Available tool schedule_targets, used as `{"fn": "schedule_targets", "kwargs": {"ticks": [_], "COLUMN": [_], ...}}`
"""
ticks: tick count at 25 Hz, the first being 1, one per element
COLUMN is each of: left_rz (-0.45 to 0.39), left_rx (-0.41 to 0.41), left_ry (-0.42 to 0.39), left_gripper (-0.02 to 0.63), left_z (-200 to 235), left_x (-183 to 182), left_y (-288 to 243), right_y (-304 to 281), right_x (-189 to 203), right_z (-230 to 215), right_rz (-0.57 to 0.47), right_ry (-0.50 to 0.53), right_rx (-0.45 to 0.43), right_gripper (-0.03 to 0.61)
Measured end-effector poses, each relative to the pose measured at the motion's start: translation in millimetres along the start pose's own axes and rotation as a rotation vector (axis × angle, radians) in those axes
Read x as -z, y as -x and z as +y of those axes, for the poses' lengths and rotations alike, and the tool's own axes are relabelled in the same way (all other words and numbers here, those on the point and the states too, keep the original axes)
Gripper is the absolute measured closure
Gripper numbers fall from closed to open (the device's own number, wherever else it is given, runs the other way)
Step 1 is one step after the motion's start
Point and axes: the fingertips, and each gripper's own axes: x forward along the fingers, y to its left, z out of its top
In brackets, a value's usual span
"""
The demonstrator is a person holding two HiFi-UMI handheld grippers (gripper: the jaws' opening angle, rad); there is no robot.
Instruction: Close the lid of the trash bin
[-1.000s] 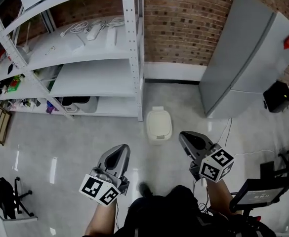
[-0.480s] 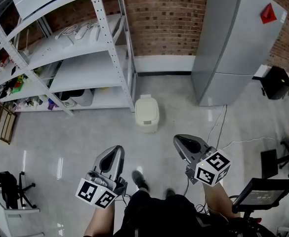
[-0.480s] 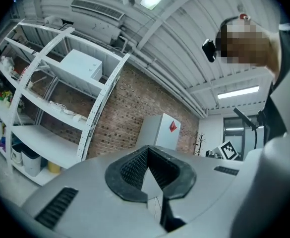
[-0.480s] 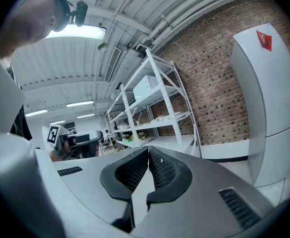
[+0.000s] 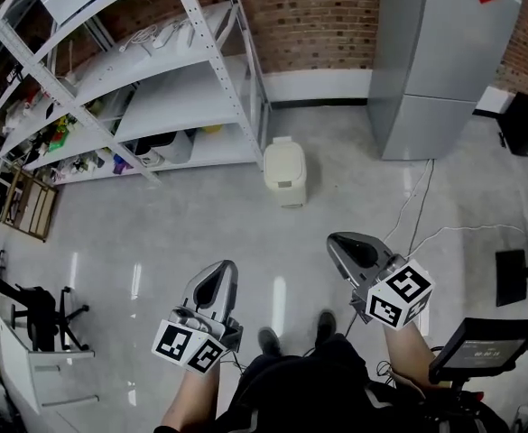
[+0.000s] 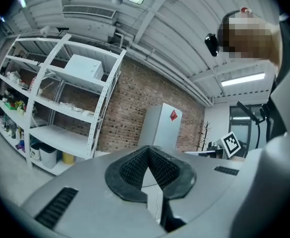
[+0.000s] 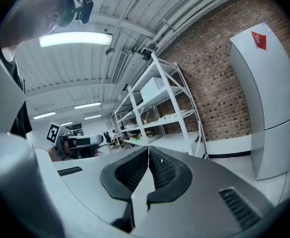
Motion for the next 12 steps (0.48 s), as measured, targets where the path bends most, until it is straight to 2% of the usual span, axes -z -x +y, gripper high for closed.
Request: {"fn": "schedule_targets", "kwargs": {"ticks": [8,12], "left_rz": [-0.042,-0.031], "left_rx": [0.069,0.123], "left_ry": [-0.001,-0.015], "left_gripper": [0.615,0.615], "left_z": [-8,8], "left_x": [12,21], "left_y": [91,153], "right_y": [12,11], "right_x": [20,38], "right_z": [86,142], "right_rz": [0.018,0.004], "right_ry": [0.065,0.032], "right_rx": [0.027,0.085], "right_gripper": [0.570,0.569]}}
